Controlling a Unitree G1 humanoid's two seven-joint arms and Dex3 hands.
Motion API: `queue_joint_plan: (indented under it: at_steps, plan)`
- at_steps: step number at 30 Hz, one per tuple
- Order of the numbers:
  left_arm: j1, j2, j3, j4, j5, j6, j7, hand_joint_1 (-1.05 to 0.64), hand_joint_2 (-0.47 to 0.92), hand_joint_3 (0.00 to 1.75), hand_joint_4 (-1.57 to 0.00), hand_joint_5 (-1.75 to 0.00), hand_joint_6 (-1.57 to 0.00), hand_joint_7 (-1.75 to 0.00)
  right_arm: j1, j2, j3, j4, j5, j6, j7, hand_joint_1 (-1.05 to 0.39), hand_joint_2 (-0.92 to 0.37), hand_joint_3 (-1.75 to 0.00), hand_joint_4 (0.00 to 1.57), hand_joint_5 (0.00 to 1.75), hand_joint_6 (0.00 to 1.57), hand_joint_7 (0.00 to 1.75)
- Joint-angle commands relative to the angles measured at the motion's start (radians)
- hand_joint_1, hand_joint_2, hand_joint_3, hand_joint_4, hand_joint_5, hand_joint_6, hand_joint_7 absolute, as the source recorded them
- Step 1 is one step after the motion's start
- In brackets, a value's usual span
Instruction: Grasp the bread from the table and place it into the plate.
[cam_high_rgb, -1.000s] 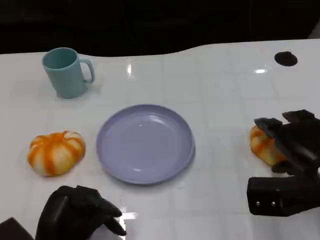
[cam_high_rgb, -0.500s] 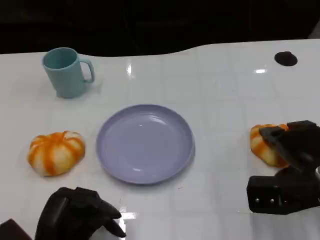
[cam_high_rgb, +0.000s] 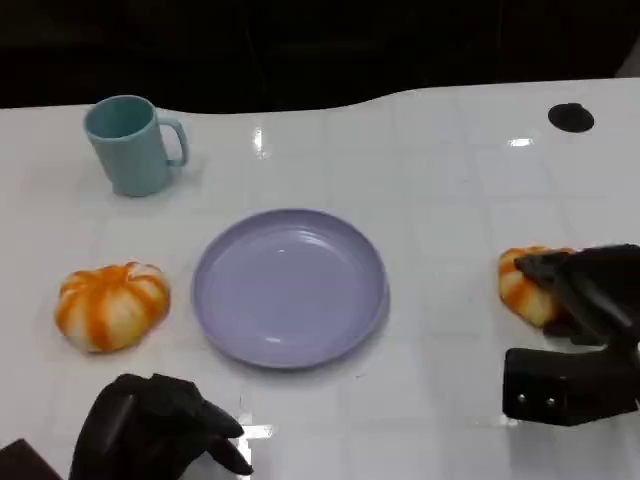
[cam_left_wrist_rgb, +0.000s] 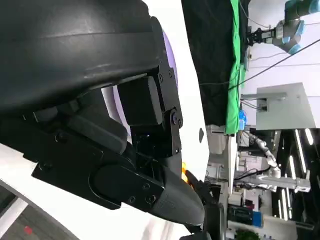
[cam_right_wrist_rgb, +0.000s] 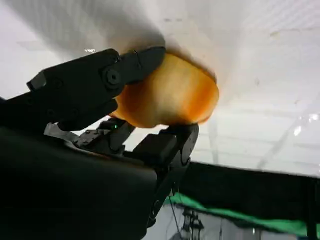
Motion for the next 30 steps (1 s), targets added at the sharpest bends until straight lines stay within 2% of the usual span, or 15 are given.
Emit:
queue_joint_plan:
  at_steps: [1, 2, 4, 5, 7, 11, 17, 18, 19, 20, 21, 23, 30]
  plan:
    - [0.004, 0.012, 0.002, -0.003, 0.001, 0.006, 0.010, -1.05, 0.89, 0.00, -1.56, -0.46, -1.57, -0.25, -0.030, -0.010, 0.036, 0.092, -0.014, -0.062, -0.109, -0.05, -0.87, -0.01, 1.00, 1.33, 1.44, 0.07]
    - [0.004, 0.012, 0.002, -0.002, 0.002, 0.004, 0.011, -1.05, 0.89, 0.00, -1.56, -0.46, -1.57, -0.25, -0.036, -0.010, 0.045, 0.111, -0.021, -0.072, -0.142, -0.05, -0.87, -0.01, 0.94, 1.53, 1.43, 0.20]
    - [0.004, 0.011, 0.002, -0.001, 0.003, 0.000, 0.011, -1.05, 0.89, 0.00, -1.56, -0.46, -1.57, -0.25, -0.048, -0.004, 0.060, 0.150, -0.026, -0.090, -0.208, -0.04, -0.83, -0.01, 0.91, 1.70, 1.04, 1.09]
    - [0.004, 0.010, 0.002, -0.001, 0.004, 0.000, 0.012, -1.05, 0.90, 0.00, -1.56, -0.46, -1.57, -0.25, -0.052, -0.001, 0.064, 0.165, -0.026, -0.095, -0.233, -0.05, -0.81, -0.02, 0.90, 1.72, 0.94, 1.29]
    - [0.004, 0.010, 0.001, -0.002, 0.004, 0.002, 0.013, -1.05, 0.90, 0.00, -1.56, -0.46, -1.57, -0.25, -0.056, 0.009, 0.064, 0.187, -0.016, -0.112, -0.280, -0.05, -0.80, -0.03, 0.89, 1.74, 0.85, 1.47]
    - [0.005, 0.009, 0.000, -0.004, -0.002, 0.006, 0.006, -1.05, 0.89, 0.00, -1.56, -0.45, -1.57, -0.25, -0.057, 0.022, 0.061, 0.188, -0.001, -0.137, -0.341, -0.05, -0.83, -0.05, 0.92, 1.75, 0.84, 1.53]
    - [0.007, 0.008, 0.000, -0.008, 0.002, 0.011, 0.013, -1.05, 0.88, 0.00, -1.56, -0.45, -1.57, -0.26, -0.042, 0.036, 0.045, 0.147, 0.032, -0.220, -0.433, -0.03, -0.82, -0.08, 0.98, 1.75, 0.87, 1.55]
    - [0.007, 0.008, 0.000, -0.007, 0.002, 0.009, 0.012, -1.05, 0.89, 0.00, -1.56, -0.45, -1.57, -0.26, -0.037, 0.041, 0.037, 0.134, 0.049, -0.239, -0.431, -0.06, -0.68, -0.42, 0.99, 1.75, 0.87, 1.55]
    - [0.007, 0.008, 0.000, -0.007, 0.003, 0.008, 0.012, -1.05, 0.89, 0.00, -1.56, -0.45, -1.57, -0.26, -0.032, 0.045, 0.030, 0.120, 0.063, -0.253, -0.426, -0.04, -0.47, -0.82, 1.00, 1.75, 0.89, 1.53]
    - [0.007, 0.009, 0.000, -0.007, 0.002, 0.009, 0.011, -1.05, 0.89, 0.00, -1.57, -0.45, -1.57, -0.26, -0.024, 0.053, 0.017, 0.097, 0.088, -0.277, -0.414, -0.02, -0.32, -1.10, 1.01, 1.75, 0.91, 1.51]
    - [0.008, 0.009, 0.000, -0.008, 0.002, 0.010, 0.010, -1.05, 0.89, 0.00, -1.57, -0.45, -1.57, -0.26, -0.017, 0.060, 0.006, 0.077, 0.110, -0.295, -0.401, 0.00, -0.26, -1.21, 1.02, 1.75, 0.91, 1.51]
    - [0.009, 0.010, -0.001, -0.009, 0.002, 0.011, 0.009, -1.05, 0.89, 0.00, -1.56, -0.45, -1.57, -0.26, -0.001, 0.073, -0.012, 0.027, 0.152, -0.316, -0.362, 0.02, -0.22, -1.33, 1.02, 1.75, 0.91, 1.53]
    - [0.007, 0.012, -0.001, -0.007, 0.002, 0.012, 0.008, -1.05, 0.89, 0.00, -1.56, -0.45, -1.57, -0.26, 0.037, 0.116, -0.047, -0.130, 0.227, -0.356, -0.246, 0.05, -0.18, -1.47, 1.03, 1.75, 0.82, 1.72]
